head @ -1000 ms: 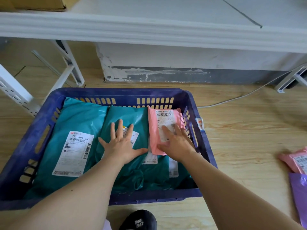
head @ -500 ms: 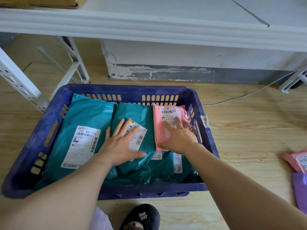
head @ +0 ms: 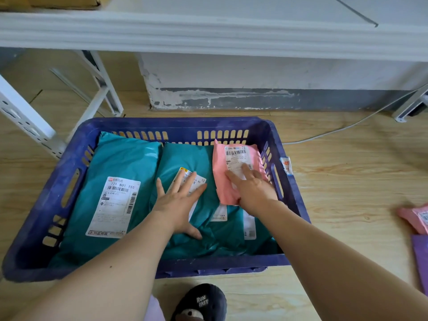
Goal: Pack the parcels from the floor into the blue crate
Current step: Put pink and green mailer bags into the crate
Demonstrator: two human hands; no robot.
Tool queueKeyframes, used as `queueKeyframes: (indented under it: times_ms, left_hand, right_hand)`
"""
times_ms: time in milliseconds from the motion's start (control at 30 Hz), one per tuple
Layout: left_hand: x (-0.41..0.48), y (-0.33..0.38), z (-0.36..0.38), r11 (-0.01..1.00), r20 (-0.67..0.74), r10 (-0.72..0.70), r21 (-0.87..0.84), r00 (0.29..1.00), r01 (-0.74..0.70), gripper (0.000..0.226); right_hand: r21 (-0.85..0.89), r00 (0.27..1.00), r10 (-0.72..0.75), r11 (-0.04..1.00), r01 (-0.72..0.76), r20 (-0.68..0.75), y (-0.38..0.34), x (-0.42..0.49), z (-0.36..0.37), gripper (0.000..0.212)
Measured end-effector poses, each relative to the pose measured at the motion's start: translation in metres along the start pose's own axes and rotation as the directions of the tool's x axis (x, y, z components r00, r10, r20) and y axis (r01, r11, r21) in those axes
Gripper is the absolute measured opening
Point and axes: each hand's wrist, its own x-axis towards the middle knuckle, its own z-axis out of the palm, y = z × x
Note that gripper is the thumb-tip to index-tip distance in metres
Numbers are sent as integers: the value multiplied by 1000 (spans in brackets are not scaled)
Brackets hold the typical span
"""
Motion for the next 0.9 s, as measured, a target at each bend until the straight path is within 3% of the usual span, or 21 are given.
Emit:
queueKeyframes:
  times_ms: [100, 200, 300, 367, 433, 533, 633, 900]
  left_hand:
    - [8, 7, -9, 999, 45, -39, -13, 998, 40, 128]
    - [17, 16, -32, 996, 218, -74, -40, 973, 85, 126]
    - [28, 22, -60, 990, 320, -108, -52, 941, 131, 105]
    - [31, 27, -73, 982, 210, -135, -103, 968, 160, 64]
    - [30, 32, -78, 962, -35, -204, -194, 978, 193, 34]
    - [29, 36, -80, 951, -282, -233, -267, 931, 157, 24]
    - [27, 47, -82, 938, -340, -216, -332, 915, 98, 25]
    - [21, 94, -105, 888, -539, -175, -448, 824, -104, 19]
  right_hand:
    - [24, 1000, 5, 1000, -4, -28, 0, 0, -1, 83]
    - [84, 1000, -3, 996, 3, -8, 1, -2, -7, 70]
    - [105, 1000, -13, 994, 15, -23, 3, -5, -13, 74]
    - [118, 998, -27, 992, 34, -57, 4, -10, -17, 79]
    - [173, 991, -31, 983, 53, -129, 6, -17, -23, 75]
    - [284, 968, 20, 957, 55, -252, 9, -29, -35, 67]
    - [355, 932, 72, 933, 64, -357, 17, -40, -42, 61]
    - [464, 860, 209, 885, 35, -465, 56, -85, -47, 40]
